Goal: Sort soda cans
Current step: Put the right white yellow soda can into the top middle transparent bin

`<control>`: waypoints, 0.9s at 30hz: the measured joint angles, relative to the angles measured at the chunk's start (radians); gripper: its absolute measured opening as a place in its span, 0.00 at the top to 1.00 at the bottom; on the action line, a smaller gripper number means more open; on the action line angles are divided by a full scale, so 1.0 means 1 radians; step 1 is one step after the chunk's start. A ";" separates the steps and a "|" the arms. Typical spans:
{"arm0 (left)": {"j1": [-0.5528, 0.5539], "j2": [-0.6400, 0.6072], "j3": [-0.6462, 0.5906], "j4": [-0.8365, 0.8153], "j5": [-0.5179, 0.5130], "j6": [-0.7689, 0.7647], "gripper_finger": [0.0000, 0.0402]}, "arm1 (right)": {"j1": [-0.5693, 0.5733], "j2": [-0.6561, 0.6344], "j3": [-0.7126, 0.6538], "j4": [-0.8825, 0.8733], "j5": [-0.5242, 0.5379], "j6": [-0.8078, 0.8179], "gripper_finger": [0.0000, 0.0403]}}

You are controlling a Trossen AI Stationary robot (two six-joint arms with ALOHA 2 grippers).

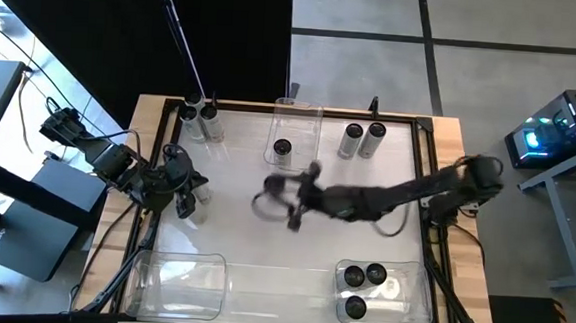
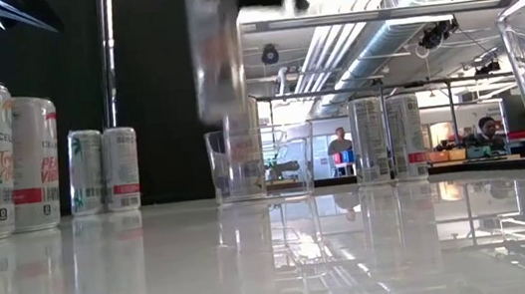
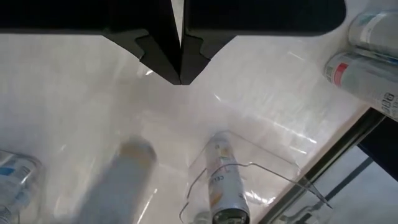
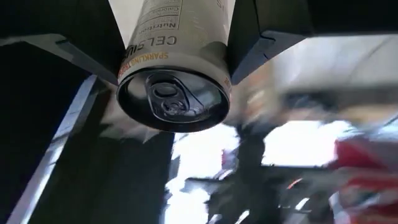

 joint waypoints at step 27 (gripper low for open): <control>0.000 0.000 0.000 0.001 -0.006 0.000 1.00 | -0.239 -0.131 -0.324 0.291 0.017 0.033 0.45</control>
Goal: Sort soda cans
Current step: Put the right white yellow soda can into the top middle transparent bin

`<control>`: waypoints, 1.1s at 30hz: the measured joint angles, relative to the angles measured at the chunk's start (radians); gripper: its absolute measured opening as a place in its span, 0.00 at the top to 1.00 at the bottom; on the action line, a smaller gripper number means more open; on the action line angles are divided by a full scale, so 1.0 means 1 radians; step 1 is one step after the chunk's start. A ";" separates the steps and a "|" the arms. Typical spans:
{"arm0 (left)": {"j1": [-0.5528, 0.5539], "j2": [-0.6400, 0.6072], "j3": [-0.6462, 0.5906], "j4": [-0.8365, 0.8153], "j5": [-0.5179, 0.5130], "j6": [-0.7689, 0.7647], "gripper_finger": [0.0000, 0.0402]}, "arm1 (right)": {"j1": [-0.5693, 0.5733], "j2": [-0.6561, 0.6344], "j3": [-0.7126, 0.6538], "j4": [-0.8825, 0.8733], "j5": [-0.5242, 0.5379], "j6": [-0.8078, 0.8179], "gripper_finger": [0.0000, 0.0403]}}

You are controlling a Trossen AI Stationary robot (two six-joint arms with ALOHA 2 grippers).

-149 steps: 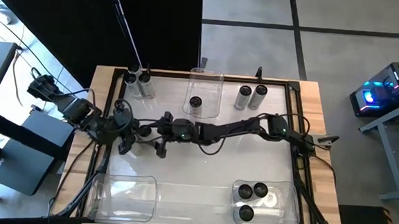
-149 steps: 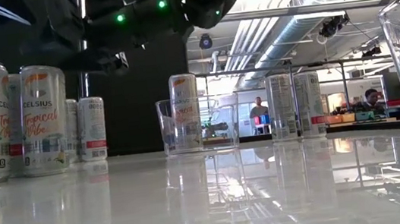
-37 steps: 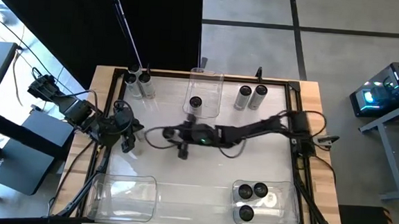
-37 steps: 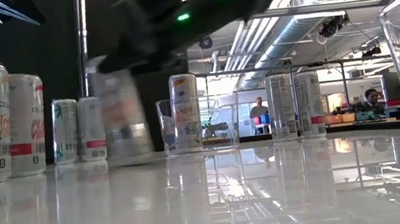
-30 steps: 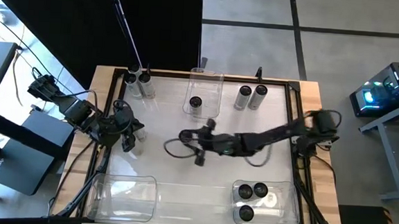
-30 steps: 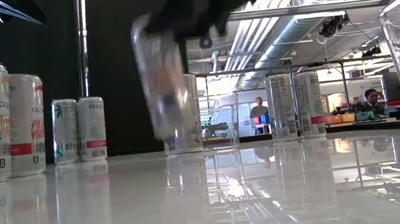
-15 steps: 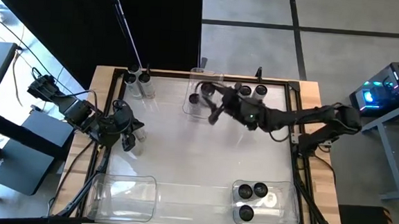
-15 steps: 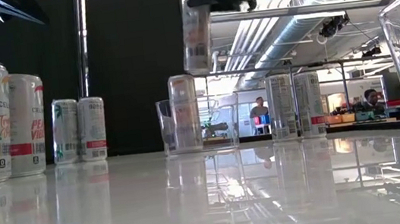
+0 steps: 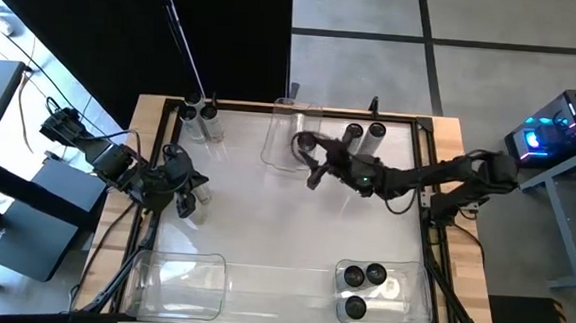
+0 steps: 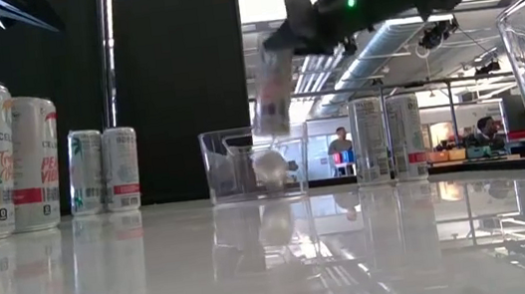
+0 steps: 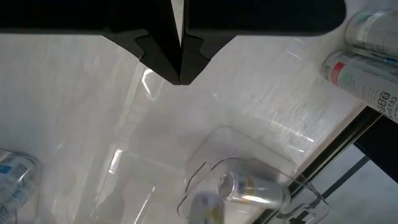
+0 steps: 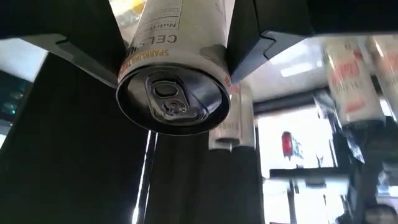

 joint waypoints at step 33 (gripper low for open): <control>0.000 0.000 0.000 0.001 -0.022 0.002 1.00 | -0.055 0.110 0.154 -0.089 -0.152 0.077 0.45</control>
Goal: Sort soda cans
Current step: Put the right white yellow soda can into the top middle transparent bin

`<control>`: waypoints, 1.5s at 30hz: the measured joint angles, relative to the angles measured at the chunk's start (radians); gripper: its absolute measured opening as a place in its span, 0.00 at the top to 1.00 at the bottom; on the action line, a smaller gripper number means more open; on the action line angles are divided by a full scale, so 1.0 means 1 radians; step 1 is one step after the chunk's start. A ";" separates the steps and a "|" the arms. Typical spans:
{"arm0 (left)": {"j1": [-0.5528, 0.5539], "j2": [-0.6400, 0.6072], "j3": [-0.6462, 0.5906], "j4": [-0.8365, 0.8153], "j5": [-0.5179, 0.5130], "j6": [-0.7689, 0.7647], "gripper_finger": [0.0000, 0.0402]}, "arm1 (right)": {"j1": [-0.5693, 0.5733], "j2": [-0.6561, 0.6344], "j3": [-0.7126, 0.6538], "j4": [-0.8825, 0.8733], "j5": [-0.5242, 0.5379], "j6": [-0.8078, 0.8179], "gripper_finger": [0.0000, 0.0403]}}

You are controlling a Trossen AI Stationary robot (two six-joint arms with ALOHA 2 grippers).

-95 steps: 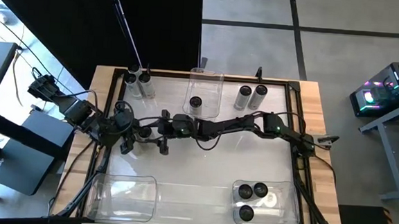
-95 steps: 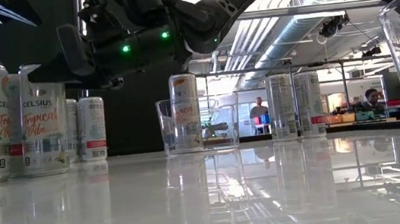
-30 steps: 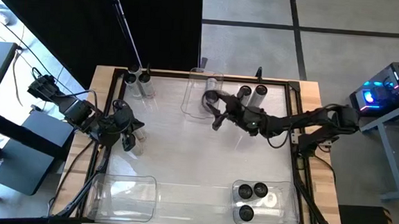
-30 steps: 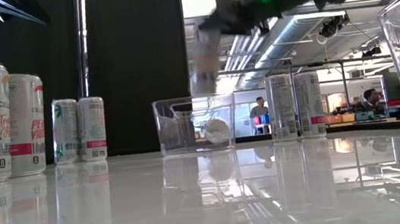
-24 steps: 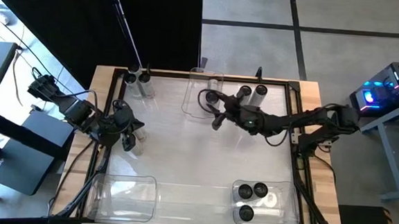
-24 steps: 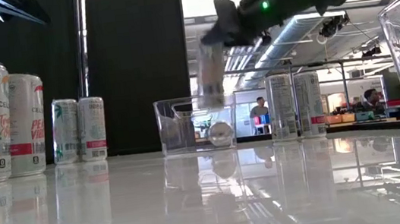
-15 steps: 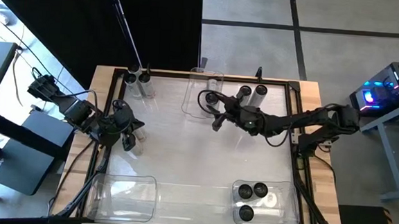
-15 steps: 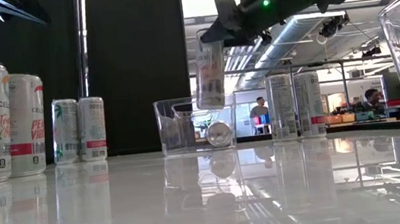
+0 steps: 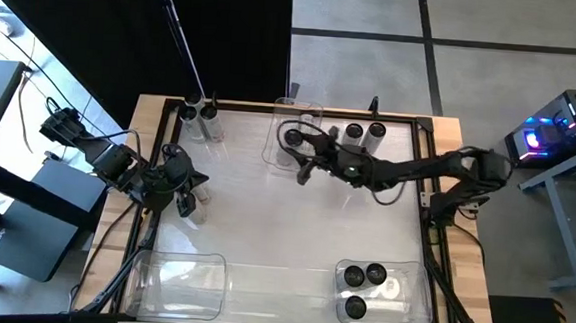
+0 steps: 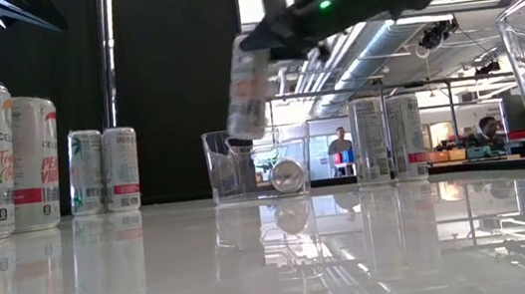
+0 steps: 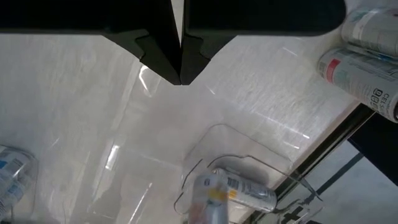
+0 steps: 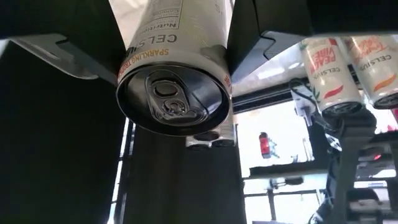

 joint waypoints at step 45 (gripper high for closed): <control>0.000 0.000 0.000 0.001 0.006 -0.002 1.00 | -0.051 0.208 0.172 -0.248 -0.144 0.089 0.32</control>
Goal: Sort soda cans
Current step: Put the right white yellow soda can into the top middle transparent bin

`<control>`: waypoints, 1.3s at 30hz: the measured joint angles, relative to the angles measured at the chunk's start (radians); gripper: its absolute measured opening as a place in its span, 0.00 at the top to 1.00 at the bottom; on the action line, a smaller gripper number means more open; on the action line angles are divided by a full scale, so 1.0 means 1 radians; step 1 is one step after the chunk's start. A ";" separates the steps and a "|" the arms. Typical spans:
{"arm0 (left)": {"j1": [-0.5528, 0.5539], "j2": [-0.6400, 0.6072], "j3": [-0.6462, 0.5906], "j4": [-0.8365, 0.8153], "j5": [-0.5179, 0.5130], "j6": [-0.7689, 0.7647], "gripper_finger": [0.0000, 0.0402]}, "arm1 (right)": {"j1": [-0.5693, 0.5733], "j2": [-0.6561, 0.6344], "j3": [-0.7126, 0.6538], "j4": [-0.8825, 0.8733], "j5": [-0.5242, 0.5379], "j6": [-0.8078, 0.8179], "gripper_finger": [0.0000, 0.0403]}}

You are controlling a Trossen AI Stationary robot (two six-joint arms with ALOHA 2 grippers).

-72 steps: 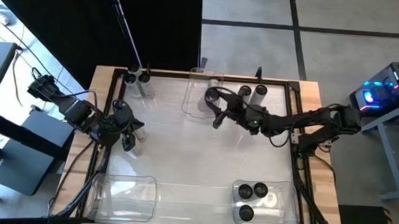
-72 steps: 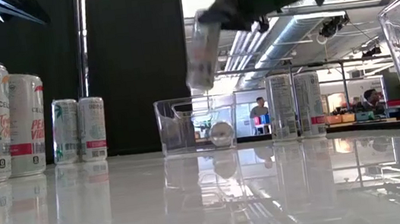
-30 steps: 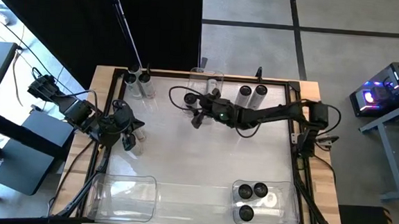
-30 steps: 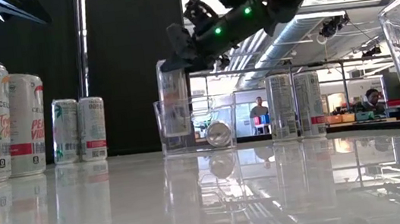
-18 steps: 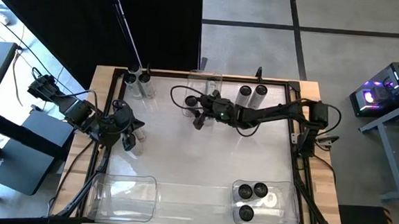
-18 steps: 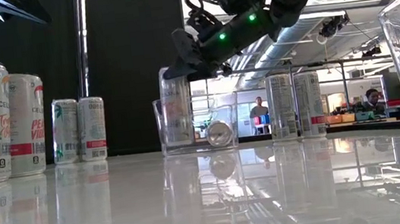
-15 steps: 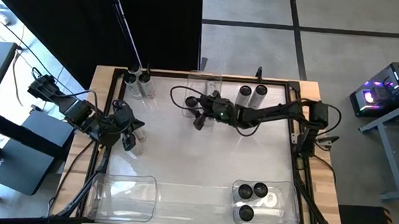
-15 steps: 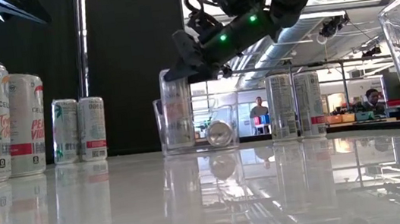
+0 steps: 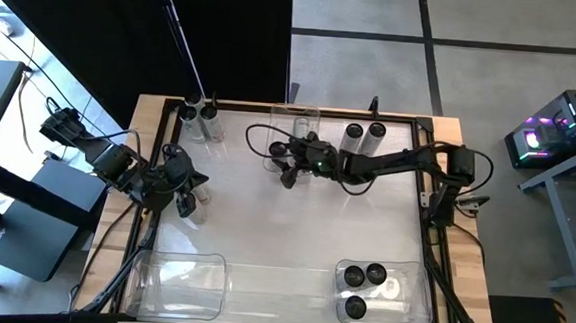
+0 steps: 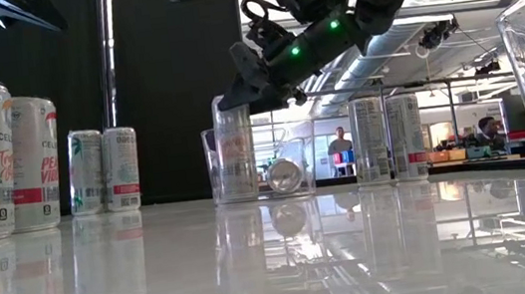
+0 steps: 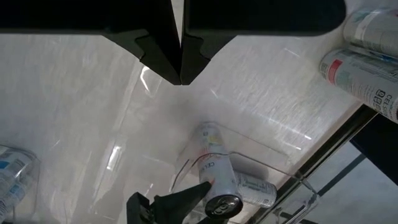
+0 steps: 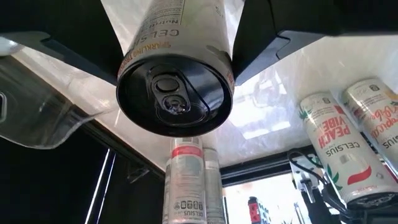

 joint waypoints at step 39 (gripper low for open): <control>0.048 0.000 0.000 -0.005 -0.049 0.011 1.00 | -0.033 -0.138 0.319 -0.657 0.004 0.003 0.35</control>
